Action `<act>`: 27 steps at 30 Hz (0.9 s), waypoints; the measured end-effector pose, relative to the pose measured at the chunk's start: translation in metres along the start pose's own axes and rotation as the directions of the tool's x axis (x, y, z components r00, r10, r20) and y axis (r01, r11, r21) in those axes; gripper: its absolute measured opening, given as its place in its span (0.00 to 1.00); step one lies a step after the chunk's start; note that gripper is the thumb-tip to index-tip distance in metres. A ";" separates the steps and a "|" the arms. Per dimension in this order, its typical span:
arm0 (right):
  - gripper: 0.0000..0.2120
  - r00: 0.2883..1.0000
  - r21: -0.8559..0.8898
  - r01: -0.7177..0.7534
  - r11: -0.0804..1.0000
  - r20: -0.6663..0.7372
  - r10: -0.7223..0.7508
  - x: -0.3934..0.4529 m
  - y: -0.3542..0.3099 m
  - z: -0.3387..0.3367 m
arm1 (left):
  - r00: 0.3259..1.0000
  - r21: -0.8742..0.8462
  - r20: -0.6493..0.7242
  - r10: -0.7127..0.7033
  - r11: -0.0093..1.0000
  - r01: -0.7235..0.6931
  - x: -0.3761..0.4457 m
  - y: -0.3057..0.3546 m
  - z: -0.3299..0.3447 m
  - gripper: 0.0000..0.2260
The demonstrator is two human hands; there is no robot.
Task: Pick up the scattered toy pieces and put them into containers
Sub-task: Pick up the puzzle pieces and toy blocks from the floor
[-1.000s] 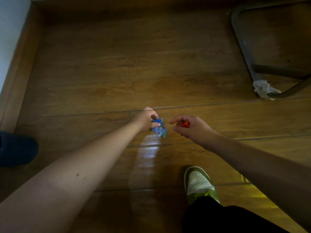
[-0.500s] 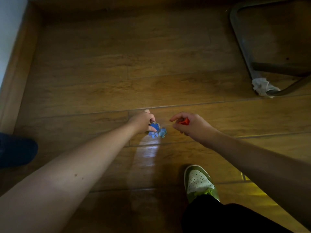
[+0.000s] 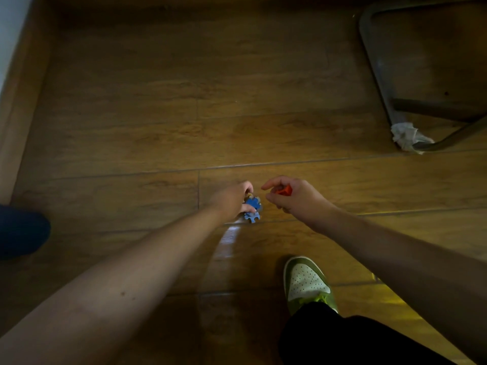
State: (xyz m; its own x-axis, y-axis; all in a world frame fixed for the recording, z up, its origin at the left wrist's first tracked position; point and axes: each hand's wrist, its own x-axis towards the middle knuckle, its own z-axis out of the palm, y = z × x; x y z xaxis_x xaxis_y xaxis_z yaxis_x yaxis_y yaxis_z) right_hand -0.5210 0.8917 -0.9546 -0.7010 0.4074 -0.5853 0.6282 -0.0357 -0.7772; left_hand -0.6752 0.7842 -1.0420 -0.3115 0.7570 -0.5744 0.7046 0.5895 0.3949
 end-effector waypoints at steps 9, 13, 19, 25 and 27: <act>0.07 1.000 0.009 -0.002 1.000 -0.004 0.002 0.002 -0.005 0.000 | 1.000 0.037 0.006 0.010 0.999 -0.010 -0.003 0.000 0.000 0.20; 0.08 1.000 0.030 -0.020 0.999 -0.003 0.021 0.007 -0.007 0.002 | 0.997 -0.079 0.077 0.017 0.997 -0.010 -0.006 -0.004 -0.002 0.22; 0.04 0.997 0.027 -0.042 0.999 0.067 0.040 0.015 -0.021 0.006 | 0.996 -0.386 0.016 -0.092 0.918 0.090 -0.026 -0.005 -0.020 0.14; 0.04 0.999 0.138 -0.029 0.990 0.038 0.024 -0.029 -0.076 0.010 | 0.969 -0.752 -0.064 -0.239 0.650 0.111 -0.094 0.011 -0.049 0.06; 0.05 0.999 0.176 -0.035 0.984 0.020 0.032 -0.057 -0.103 0.008 | 0.956 -0.805 -0.025 -0.291 0.572 0.154 -0.123 0.026 -0.070 0.09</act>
State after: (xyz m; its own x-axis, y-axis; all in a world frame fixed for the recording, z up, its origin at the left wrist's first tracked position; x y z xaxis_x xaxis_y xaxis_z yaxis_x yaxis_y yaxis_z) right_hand -0.5481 0.8652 -0.8427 -0.6876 0.3874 -0.6142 0.5828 -0.2100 -0.7850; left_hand -0.6631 0.7261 -0.9105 -0.5190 0.5591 -0.6466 -0.1580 0.6807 0.7153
